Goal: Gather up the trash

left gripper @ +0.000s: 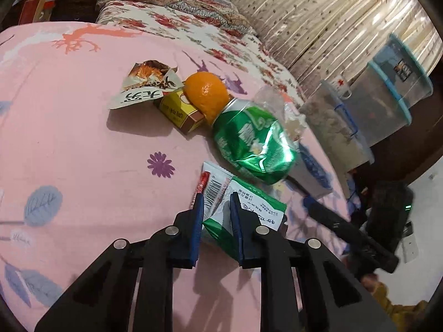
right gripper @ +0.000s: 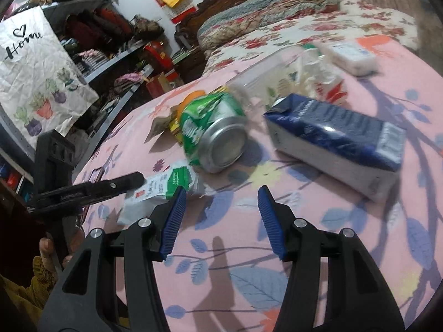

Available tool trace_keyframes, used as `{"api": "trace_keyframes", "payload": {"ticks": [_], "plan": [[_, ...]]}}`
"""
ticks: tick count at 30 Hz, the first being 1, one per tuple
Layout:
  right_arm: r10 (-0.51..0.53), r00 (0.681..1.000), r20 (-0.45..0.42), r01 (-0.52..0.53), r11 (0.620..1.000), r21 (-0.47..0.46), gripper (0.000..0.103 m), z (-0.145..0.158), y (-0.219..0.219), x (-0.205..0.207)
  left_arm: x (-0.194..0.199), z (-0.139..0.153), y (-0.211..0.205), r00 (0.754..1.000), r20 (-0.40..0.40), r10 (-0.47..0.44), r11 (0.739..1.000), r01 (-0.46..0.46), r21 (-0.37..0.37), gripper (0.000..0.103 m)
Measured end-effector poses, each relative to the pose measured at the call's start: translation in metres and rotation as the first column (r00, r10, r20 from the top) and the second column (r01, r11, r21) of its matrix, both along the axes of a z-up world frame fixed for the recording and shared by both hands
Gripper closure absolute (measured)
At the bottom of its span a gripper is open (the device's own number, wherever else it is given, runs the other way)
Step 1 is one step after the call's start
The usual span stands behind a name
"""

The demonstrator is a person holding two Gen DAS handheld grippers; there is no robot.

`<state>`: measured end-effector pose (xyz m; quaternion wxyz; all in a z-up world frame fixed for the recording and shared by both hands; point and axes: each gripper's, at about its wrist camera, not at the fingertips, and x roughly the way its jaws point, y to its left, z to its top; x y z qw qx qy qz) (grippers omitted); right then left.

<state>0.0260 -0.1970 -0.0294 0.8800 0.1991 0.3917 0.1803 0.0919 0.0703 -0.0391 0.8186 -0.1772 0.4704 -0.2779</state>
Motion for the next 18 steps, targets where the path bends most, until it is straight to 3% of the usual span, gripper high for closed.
{"api": "trace_keyframes", "payload": {"ticks": [8, 14, 15, 16, 18], "plan": [[0.048, 0.998, -0.042, -0.045, 0.997, 0.055, 0.047, -0.009, 0.021, 0.026, -0.026, 0.022, 0.044, 0.996, 0.036, 0.083, 0.996, -0.082, -0.027, 0.085], [0.090, 0.990, -0.105, -0.076, 0.989, 0.126, 0.049, -0.022, 0.049, 0.053, -0.033, 0.027, 0.077, 0.963, 0.114, 0.245, 0.961, -0.257, 0.105, 0.085], [0.082, 0.992, -0.095, -0.071, 0.991, 0.111, 0.058, -0.023, 0.052, 0.053, -0.032, 0.025, 0.079, 0.961, 0.122, 0.248, 0.957, -0.263, 0.123, 0.085], [0.083, 0.991, -0.104, -0.074, 0.993, 0.091, 0.075, -0.025, 0.057, 0.055, -0.032, 0.023, 0.075, 0.960, 0.131, 0.246, 0.951, -0.266, 0.157, 0.085], [0.075, 0.991, -0.110, -0.064, 0.993, 0.102, 0.081, -0.027, 0.059, 0.054, -0.031, 0.017, 0.069, 0.965, 0.129, 0.229, 0.948, -0.251, 0.194, 0.085]]}}
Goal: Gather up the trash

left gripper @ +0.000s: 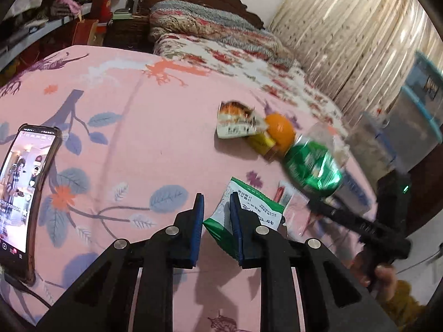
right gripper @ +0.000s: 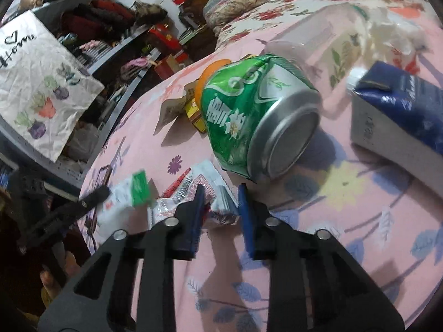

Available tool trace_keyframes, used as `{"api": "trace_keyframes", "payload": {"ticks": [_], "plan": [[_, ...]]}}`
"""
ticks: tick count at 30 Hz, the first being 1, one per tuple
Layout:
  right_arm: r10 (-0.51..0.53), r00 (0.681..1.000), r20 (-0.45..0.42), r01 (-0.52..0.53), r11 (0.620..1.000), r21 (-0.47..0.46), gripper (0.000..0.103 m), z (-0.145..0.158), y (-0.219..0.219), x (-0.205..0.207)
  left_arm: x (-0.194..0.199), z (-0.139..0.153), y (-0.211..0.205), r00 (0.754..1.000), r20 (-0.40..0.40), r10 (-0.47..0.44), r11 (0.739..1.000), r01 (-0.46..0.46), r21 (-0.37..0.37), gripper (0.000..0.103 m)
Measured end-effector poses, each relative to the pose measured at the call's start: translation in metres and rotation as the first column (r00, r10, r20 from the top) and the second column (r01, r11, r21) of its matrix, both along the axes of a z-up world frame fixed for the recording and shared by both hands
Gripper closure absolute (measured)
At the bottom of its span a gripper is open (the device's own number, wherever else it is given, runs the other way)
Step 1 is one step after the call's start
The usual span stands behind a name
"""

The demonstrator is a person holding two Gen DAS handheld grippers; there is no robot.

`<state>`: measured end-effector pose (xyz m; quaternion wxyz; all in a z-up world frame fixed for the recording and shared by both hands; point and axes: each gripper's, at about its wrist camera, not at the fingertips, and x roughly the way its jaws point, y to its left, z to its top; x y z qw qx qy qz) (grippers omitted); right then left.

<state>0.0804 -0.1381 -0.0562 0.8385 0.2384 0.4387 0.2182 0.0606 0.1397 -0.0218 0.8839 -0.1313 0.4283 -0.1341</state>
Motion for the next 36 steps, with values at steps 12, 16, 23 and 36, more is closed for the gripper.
{"api": "trace_keyframes", "payload": {"ticks": [12, 16, 23, 36], "plan": [[-0.082, 0.989, 0.120, 0.099, 0.984, -0.145, 0.084, 0.021, -0.047, -0.064, -0.004, -0.007, -0.012, 0.999, -0.032, -0.027, 1.000, 0.027, -0.012, 0.025], [-0.161, 0.979, 0.126, 0.178, 0.974, -0.140, 0.084, 0.023, -0.074, -0.070, -0.013, -0.005, -0.030, 0.996, -0.017, -0.087, 0.996, 0.087, 0.021, 0.015], [-0.254, 0.961, 0.110, 0.266, 0.956, -0.121, 0.084, 0.018, -0.109, -0.075, -0.030, 0.001, -0.050, 0.985, 0.024, -0.168, 0.979, 0.165, 0.118, 0.008], [-0.182, 0.971, 0.155, 0.207, 0.964, -0.166, 0.018, 0.019, -0.094, -0.102, -0.026, -0.026, -0.077, 0.976, 0.008, -0.216, 0.901, 0.197, 0.386, 0.012]]}}
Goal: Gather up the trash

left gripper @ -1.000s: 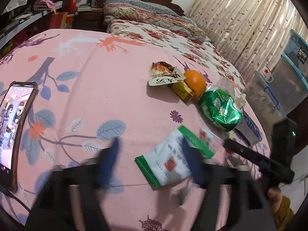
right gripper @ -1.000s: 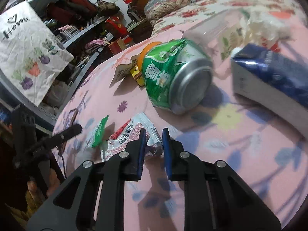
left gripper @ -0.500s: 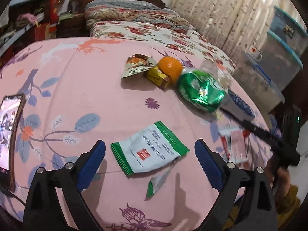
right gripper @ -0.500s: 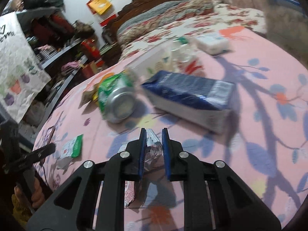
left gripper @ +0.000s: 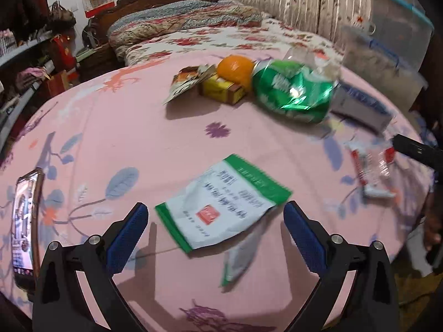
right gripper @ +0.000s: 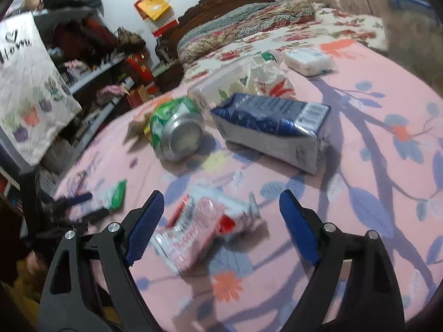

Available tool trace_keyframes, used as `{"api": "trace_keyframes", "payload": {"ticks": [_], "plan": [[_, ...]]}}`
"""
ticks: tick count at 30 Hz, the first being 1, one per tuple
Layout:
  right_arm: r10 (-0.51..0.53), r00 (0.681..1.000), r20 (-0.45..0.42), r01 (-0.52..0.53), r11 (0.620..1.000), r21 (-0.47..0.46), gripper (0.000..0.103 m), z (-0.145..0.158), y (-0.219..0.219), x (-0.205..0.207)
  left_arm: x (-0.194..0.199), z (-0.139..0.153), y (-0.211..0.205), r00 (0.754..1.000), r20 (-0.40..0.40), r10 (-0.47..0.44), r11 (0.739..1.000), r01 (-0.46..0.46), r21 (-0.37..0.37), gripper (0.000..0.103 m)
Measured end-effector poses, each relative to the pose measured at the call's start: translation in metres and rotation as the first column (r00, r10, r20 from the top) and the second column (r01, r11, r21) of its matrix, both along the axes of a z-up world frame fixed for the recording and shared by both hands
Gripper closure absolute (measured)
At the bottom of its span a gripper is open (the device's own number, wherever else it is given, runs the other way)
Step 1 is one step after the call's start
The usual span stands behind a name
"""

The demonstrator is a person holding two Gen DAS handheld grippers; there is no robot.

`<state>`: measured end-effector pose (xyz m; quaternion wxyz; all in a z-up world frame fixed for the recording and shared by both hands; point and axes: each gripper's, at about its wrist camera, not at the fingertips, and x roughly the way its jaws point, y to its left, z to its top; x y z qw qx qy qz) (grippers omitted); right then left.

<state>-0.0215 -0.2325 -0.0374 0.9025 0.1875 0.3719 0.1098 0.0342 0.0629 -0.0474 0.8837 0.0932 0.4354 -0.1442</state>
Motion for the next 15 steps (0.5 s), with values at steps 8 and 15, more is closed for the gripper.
{"api": "trace_keyframes", "payload": {"ticks": [8, 15], "plan": [[0.085, 0.995, -0.050, -0.092, 0.986, -0.142, 0.025, -0.010, 0.028, -0.022, 0.000, 0.000, -0.003, 0.999, -0.021, -0.048, 0.999, 0.048, 0.009, 0.101], [0.104, 0.994, -0.045, -0.109, 0.982, -0.157, 0.035, -0.010, 0.037, -0.025, -0.006, 0.007, -0.018, 0.995, -0.048, -0.090, 0.993, 0.086, -0.082, 0.101]]}}
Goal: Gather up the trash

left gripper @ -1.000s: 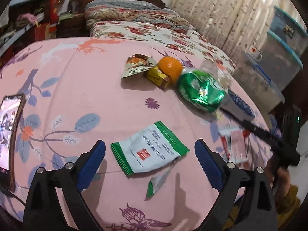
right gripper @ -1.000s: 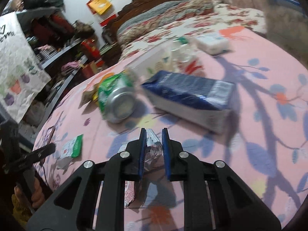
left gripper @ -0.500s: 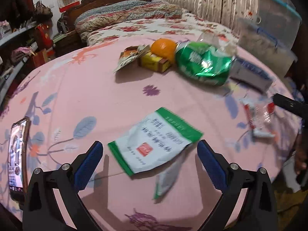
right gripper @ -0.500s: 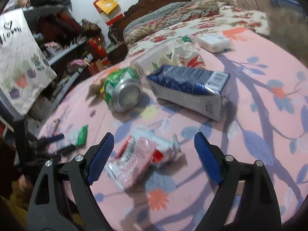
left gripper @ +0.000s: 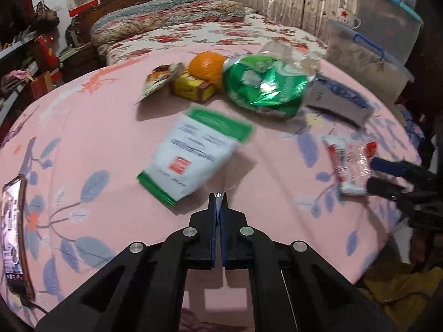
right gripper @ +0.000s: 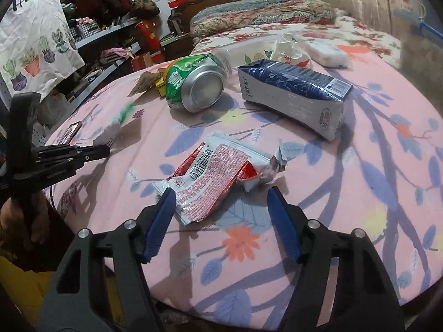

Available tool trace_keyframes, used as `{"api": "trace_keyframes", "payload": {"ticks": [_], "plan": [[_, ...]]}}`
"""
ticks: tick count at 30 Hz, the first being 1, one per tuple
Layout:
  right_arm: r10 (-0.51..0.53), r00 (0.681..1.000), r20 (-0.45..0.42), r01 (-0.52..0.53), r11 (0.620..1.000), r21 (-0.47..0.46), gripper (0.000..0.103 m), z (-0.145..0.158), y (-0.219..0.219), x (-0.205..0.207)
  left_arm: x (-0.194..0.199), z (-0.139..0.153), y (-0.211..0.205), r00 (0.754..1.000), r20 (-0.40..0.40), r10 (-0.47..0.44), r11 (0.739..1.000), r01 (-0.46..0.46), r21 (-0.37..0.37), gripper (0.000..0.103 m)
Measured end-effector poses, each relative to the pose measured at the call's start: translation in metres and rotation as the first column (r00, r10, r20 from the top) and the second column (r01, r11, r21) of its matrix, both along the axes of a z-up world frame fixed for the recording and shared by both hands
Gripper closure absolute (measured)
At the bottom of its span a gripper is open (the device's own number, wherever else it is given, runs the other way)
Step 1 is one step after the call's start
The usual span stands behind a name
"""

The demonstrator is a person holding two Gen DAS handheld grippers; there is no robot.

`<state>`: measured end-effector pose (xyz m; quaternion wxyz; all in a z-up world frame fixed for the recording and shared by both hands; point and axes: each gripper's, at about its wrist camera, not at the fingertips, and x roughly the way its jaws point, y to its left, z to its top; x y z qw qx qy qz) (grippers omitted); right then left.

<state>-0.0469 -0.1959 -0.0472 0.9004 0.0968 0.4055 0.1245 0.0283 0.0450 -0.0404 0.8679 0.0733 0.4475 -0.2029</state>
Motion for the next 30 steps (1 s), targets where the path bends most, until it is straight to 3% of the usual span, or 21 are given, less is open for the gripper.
{"api": "trace_keyframes", "payload": {"ticks": [5, 6, 7, 10, 13, 22, 30], "plan": [[-0.001, 1.000, 0.030, 0.003, 0.998, -0.061, 0.042, 0.000, 0.013, 0.012, -0.005, 0.003, -0.012, 0.998, -0.044, -0.047, 0.995, 0.042, -0.089, 0.101], [0.002, 0.999, 0.037, 0.001, 0.997, -0.080, 0.051, -0.001, 0.015, 0.014, -0.006, 0.002, -0.015, 0.997, -0.051, -0.051, 0.995, 0.046, -0.094, 0.101], [0.013, 0.999, 0.049, -0.008, 0.994, -0.106, 0.067, -0.001, 0.020, 0.015, -0.007, 0.001, -0.017, 0.997, -0.060, -0.057, 0.994, 0.051, -0.101, 0.101], [0.039, 0.997, 0.069, -0.030, 0.991, -0.134, 0.084, -0.002, 0.028, 0.015, -0.008, 0.002, -0.019, 0.995, -0.071, -0.069, 0.991, 0.060, -0.117, 0.101], [0.035, 0.997, 0.075, -0.027, 0.995, -0.096, 0.091, 0.000, 0.023, 0.012, -0.009, 0.004, -0.016, 0.991, -0.101, -0.088, 0.981, 0.068, -0.180, 0.101], [-0.057, 0.986, 0.156, 0.054, 0.998, 0.021, 0.091, 0.029, -0.016, -0.001, -0.009, 0.020, -0.025, 0.984, -0.122, -0.131, 0.959, 0.095, -0.266, 0.101], [-0.223, 0.951, 0.214, 0.211, 0.974, 0.078, 0.091, 0.043, -0.078, -0.012, -0.006, 0.055, -0.075, 0.962, -0.064, -0.264, 0.928, 0.235, -0.288, 0.101]]}}
